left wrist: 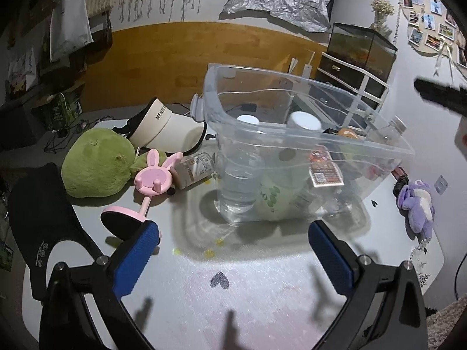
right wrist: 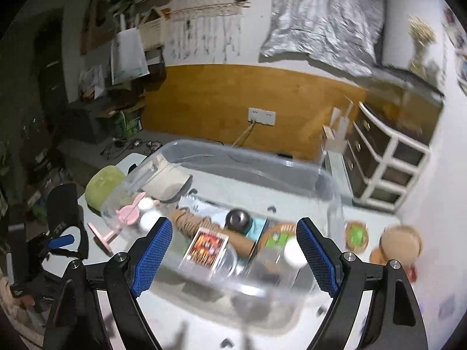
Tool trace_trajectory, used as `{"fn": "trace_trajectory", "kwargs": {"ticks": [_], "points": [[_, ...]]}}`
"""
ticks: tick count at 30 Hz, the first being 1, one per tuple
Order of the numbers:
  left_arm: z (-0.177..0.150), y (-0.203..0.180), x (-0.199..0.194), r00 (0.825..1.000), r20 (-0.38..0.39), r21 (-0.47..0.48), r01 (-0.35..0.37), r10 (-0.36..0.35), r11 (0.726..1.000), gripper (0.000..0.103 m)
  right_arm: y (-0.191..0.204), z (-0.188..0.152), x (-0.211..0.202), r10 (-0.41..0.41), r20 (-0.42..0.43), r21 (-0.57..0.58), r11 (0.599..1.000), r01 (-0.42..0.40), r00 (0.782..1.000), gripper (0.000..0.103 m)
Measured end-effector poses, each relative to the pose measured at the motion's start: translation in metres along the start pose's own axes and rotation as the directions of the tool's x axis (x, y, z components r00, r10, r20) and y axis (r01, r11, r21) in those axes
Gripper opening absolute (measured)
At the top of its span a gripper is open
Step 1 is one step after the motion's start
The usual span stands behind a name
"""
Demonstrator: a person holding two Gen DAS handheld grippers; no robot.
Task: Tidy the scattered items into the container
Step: 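Withdraw the right gripper from the box back over the table, then reach the right gripper to the black rope-wrapped tube and grasp it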
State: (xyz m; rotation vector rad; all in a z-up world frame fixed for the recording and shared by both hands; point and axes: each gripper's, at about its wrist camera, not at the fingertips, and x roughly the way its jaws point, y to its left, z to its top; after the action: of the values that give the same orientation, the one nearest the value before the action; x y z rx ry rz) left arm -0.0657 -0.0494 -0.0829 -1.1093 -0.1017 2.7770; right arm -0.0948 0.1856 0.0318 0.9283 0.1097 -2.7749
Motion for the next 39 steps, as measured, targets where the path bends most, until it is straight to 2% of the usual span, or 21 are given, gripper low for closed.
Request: {"fn": "trace_trajectory", "kwargs": {"ticks": [2,3,4,9,16,23,27,30,32,39], "points": [[-0.003,-0.002,-0.004,1.0,0.005,0.012,0.003,-0.003,1.0,0.103,0.006,-0.016,-0.001,-0.001,-0.013,0.02,1.0,0.001,1.0,0.093],[-0.005,-0.003,-0.006,1.0,0.006,0.016,0.006,-0.006,1.0,0.103,0.009,-0.023,-0.002,-0.003,-0.021,0.025,1.0,0.003,1.0,0.101],[-0.008,-0.004,-0.008,1.0,0.007,0.018,0.009,-0.009,1.0,0.103,0.014,-0.031,-0.004,-0.006,-0.028,0.025,1.0,0.007,1.0,0.103],[-0.023,-0.009,-0.02,1.0,0.007,0.036,0.021,-0.022,0.999,0.103,0.038,-0.065,-0.014,-0.048,-0.036,0.002,0.999,0.048,0.998,0.103],[-0.045,-0.012,-0.034,1.0,-0.003,0.064,0.025,-0.024,0.998,0.103,0.051,-0.105,-0.024,-0.059,-0.059,0.075,0.995,0.063,0.997,0.103],[-0.059,-0.012,-0.036,1.0,-0.025,0.079,0.003,-0.001,0.997,0.103,0.047,-0.145,-0.03,-0.092,-0.075,0.173,0.979,0.104,0.993,0.103],[-0.064,-0.016,-0.03,0.999,-0.049,0.07,0.002,0.001,0.998,0.103,0.042,-0.163,-0.028,-0.123,-0.126,0.175,0.974,0.144,0.984,0.103],[-0.066,-0.023,-0.022,0.998,-0.068,0.07,0.002,0.003,0.998,0.103,0.032,-0.177,-0.019,-0.138,-0.226,0.154,0.972,0.176,0.964,0.103],[-0.066,-0.031,-0.016,0.997,-0.08,0.063,0.001,0.004,0.998,0.103,0.023,-0.185,-0.016,-0.148,-0.258,0.147,0.971,0.19,0.955,0.103],[-0.059,-0.065,0.003,0.994,-0.105,0.033,-0.013,0.016,0.999,0.103,-0.043,-0.201,-0.011,-0.134,-0.316,0.196,0.959,0.203,0.939,0.103]]}}
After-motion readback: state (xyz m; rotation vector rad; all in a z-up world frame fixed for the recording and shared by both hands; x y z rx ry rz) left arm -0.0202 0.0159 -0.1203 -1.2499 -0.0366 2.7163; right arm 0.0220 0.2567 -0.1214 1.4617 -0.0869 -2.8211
